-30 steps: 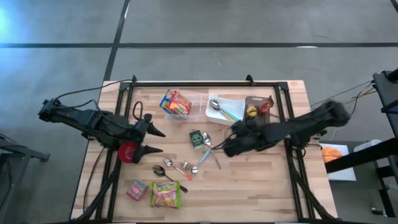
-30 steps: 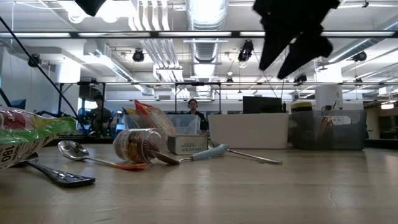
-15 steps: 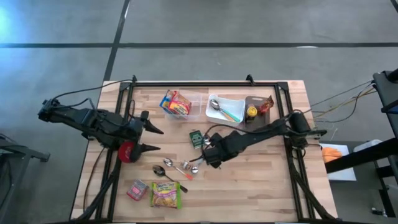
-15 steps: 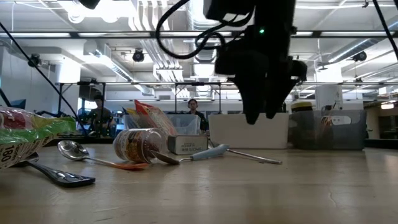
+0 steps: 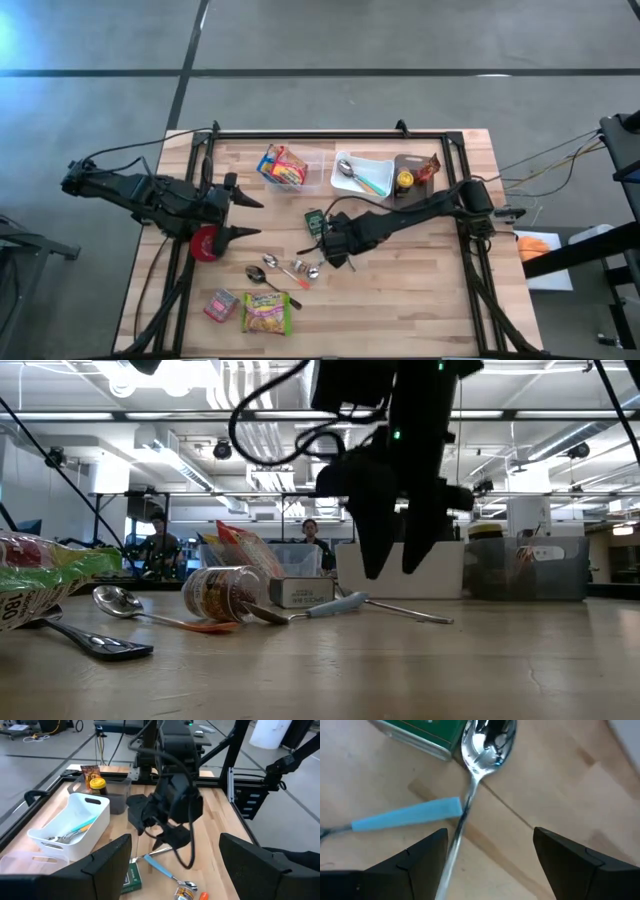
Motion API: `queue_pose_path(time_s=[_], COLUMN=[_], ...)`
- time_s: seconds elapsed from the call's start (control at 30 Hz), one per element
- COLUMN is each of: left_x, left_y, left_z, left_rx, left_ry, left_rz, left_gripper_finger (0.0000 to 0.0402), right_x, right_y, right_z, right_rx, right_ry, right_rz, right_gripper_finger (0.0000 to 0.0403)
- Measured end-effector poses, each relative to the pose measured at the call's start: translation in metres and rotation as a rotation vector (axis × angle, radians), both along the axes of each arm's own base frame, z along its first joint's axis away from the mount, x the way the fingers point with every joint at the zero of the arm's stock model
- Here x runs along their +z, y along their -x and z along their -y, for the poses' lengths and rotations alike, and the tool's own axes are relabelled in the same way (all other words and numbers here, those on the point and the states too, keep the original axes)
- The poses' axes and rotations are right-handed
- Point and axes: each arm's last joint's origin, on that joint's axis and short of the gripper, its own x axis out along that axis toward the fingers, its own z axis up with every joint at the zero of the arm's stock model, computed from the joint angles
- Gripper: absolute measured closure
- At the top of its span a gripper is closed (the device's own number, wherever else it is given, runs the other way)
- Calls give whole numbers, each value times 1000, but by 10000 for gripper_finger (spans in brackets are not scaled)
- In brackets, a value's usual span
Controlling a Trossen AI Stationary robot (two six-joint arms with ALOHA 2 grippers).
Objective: Pick & Place Food Item
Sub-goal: Put the silver spoon into the white bin
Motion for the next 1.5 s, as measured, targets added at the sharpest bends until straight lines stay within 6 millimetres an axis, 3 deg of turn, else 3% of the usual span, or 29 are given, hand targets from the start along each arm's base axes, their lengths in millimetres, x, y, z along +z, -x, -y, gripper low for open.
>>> queue_pose_path(time_s=[0.17, 0.27, 0.87, 1.17, 1.5], left_x=[0, 0, 0, 0, 0], left_y=[0, 0, 0, 0, 0], left_z=[0, 0, 0, 0, 0], left_rx=[-5, -5, -6, -11, -14], left_ry=[-23, -23, -25, -38, -49], left_rz=[2, 2, 3, 0, 3], left_gripper_finger=[95, 95, 95, 95, 96], right_x=[-15, -24, -37, -39, -23], right_y=[0, 4, 9, 11, 26], right_z=[-2, -1, -1, -5, -14], right_rx=[1, -2, 30, 14, -12], right_ry=[-39, -43, -39, -23, 27], right_rz=[55, 43, 73, 74, -27], right_gripper_finger=[114, 136, 379, 388, 390])
